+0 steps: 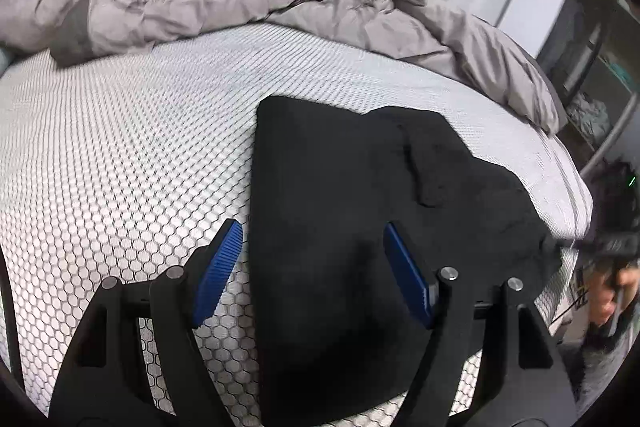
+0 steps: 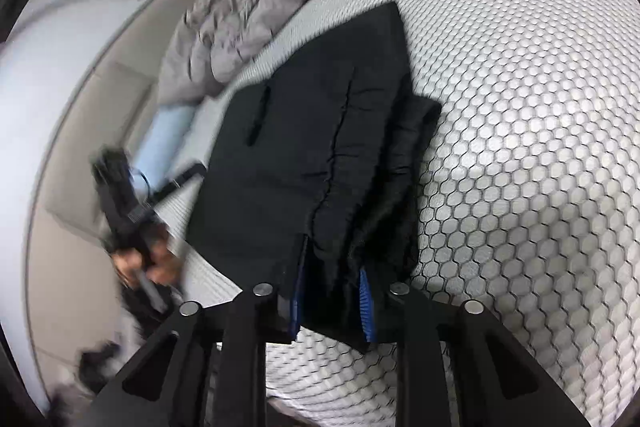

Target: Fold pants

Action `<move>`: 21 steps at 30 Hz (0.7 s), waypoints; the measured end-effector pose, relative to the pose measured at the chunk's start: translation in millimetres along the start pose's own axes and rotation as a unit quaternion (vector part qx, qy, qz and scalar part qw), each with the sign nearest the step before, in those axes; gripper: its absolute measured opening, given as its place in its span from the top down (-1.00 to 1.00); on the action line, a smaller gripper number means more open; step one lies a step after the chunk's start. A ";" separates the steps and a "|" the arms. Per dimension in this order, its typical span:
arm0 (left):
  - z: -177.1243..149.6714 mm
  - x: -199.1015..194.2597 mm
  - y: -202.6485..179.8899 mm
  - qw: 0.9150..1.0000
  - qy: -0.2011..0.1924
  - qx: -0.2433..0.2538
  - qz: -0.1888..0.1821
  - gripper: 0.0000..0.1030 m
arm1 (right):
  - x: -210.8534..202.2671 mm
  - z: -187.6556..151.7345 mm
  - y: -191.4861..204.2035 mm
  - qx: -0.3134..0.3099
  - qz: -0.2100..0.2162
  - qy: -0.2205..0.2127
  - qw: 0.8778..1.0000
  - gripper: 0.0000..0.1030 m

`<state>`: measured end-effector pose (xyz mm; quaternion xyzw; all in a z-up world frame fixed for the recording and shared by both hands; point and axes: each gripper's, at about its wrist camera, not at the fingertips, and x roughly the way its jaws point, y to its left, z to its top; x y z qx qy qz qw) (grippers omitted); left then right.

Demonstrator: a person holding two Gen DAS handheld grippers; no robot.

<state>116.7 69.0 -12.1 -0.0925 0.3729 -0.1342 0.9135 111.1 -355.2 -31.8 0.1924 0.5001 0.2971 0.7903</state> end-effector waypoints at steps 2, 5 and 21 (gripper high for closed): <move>-2.4 -8.5 -18.7 0.999 -0.011 0.041 -0.015 -0.36 | -23.3 0.6 17.3 -0.029 -0.015 -0.055 0.998 0.55; -14.2 -9.7 -49.9 0.993 -0.008 0.101 -0.058 -0.36 | -32.5 -2.4 61.6 -0.109 -0.023 -0.108 0.988 0.33; -44.3 -2.3 -41.6 0.979 0.073 0.178 -0.071 -0.35 | 52.5 -18.1 76.6 -0.271 -0.193 0.013 0.943 0.27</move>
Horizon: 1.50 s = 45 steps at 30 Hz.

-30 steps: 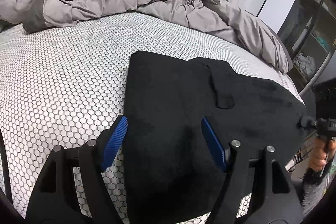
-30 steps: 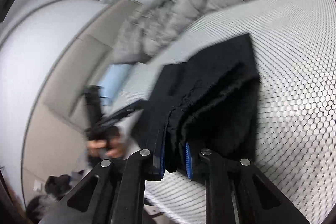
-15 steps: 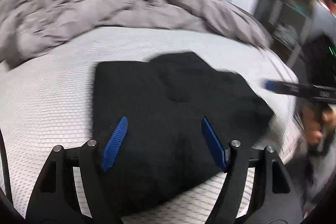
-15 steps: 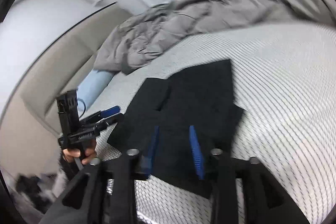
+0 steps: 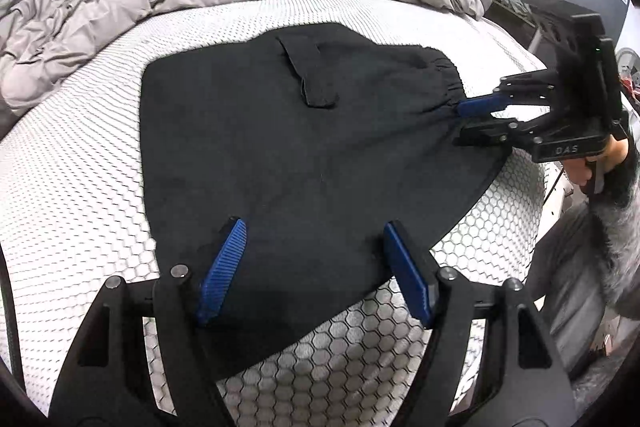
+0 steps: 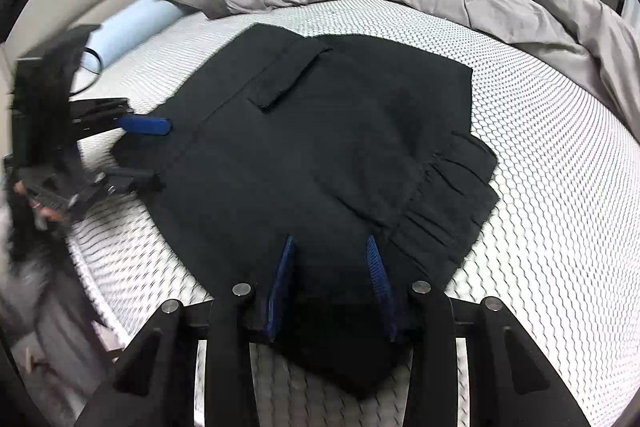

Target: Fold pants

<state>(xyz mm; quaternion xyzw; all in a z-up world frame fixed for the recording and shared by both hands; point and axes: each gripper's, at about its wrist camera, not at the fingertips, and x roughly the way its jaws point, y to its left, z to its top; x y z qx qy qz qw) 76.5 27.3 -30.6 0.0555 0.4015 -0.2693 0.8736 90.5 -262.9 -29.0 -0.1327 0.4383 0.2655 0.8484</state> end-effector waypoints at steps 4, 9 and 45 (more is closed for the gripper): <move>17.9 -14.7 2.8 0.998 -0.052 -0.010 -0.015 -0.36 | -18.7 14.3 2.2 0.018 0.025 -0.058 0.998 0.04; 34.1 37.2 18.6 0.999 0.003 -0.037 0.004 -0.29 | 38.0 50.2 24.4 0.012 -0.007 -0.046 0.999 0.00; 80.3 71.5 71.7 0.996 0.007 -0.077 0.052 -0.24 | 79.6 57.3 2.2 0.000 -0.041 -0.022 0.999 0.16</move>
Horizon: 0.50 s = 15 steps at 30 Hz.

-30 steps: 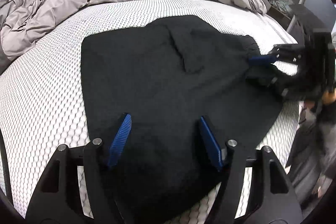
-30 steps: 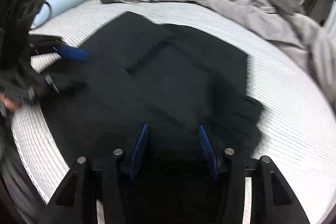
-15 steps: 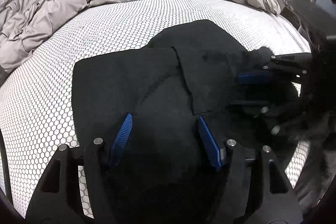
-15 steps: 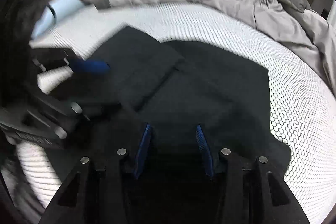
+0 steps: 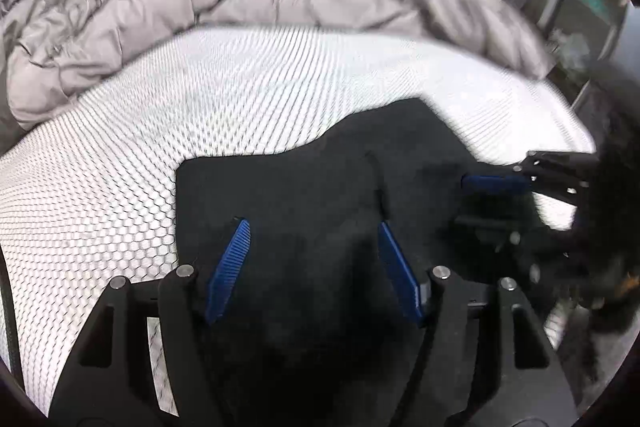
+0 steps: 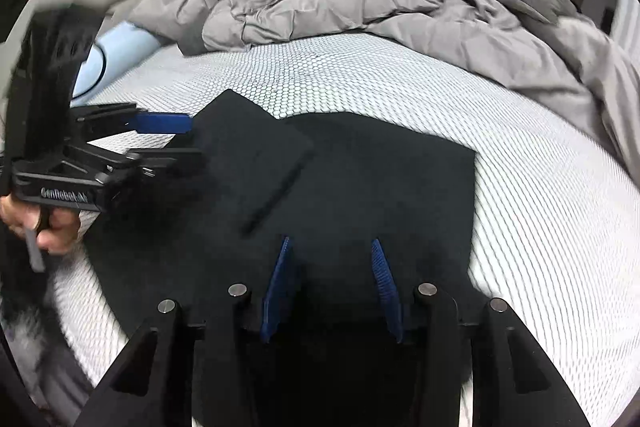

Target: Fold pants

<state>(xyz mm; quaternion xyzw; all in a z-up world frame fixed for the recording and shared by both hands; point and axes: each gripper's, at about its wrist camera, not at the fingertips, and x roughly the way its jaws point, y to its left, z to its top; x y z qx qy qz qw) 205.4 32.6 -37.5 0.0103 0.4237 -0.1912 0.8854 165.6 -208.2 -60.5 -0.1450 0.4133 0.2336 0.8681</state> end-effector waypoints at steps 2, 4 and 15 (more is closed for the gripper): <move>-1.9 16.9 3.0 1.000 0.016 0.015 0.009 -0.25 | 25.8 5.9 2.2 -0.020 -0.009 0.027 0.999 0.16; -5.0 14.0 8.2 1.000 0.013 0.024 0.007 -0.26 | 43.1 0.6 4.3 -0.044 -0.031 0.055 0.997 0.14; -2.9 -28.2 24.9 0.998 -0.058 -0.020 0.005 -0.24 | -13.6 -14.7 -40.0 0.017 -0.010 -0.010 1.000 0.15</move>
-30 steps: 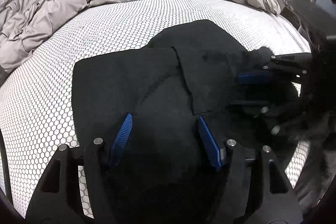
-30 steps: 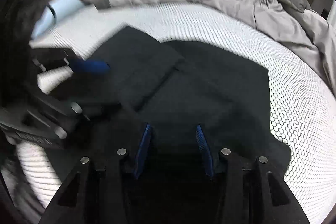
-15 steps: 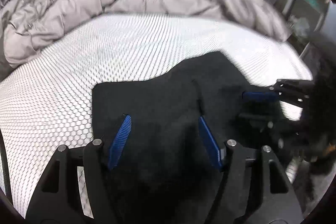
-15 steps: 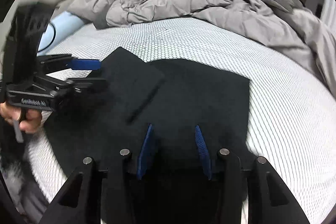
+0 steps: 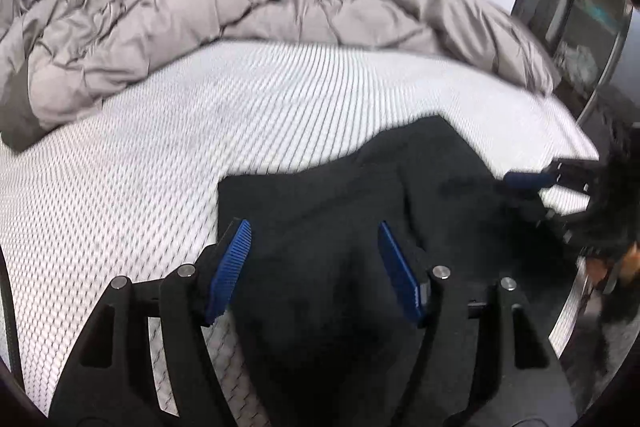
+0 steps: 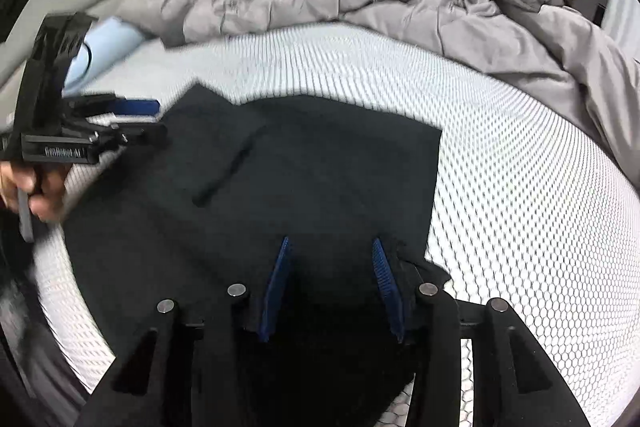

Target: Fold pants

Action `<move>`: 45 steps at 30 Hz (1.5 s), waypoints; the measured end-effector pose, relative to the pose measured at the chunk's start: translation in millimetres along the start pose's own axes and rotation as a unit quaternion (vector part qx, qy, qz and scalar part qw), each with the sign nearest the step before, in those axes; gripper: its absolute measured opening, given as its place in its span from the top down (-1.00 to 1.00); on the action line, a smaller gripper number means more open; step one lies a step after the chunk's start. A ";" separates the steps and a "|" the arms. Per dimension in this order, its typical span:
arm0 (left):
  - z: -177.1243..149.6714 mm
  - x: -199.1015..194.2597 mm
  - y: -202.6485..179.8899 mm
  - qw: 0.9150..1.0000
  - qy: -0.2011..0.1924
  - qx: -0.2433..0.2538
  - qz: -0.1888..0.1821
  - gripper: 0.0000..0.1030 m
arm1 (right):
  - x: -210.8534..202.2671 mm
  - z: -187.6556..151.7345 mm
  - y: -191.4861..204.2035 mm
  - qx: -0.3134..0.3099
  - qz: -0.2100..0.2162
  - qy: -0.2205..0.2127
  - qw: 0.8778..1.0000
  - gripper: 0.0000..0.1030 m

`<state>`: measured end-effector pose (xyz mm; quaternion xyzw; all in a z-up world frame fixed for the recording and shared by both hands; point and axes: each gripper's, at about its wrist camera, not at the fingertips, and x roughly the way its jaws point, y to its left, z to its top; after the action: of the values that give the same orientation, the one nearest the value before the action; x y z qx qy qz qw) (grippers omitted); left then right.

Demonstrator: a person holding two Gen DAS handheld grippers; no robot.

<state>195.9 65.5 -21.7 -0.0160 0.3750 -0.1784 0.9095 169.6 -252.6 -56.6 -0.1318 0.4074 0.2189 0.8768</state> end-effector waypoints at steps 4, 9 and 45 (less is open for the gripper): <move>6.9 38.3 -1.6 0.998 0.055 -0.014 0.028 -0.24 | 22.9 20.4 23.1 -0.043 -0.069 0.015 0.997 0.15; -7.3 36.9 9.5 0.997 0.069 -0.006 0.033 -0.24 | 45.7 11.7 10.0 -0.067 -0.093 0.058 0.992 0.15; -65.1 -30.4 2.2 0.998 0.053 0.023 -0.007 -0.47 | -36.6 -34.5 -32.3 0.022 -0.006 0.008 1.000 -0.12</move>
<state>131.8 84.6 -48.3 0.0119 0.4180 -0.1942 0.8873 141.8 -305.0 -48.5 -0.1167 0.4186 0.2039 0.8772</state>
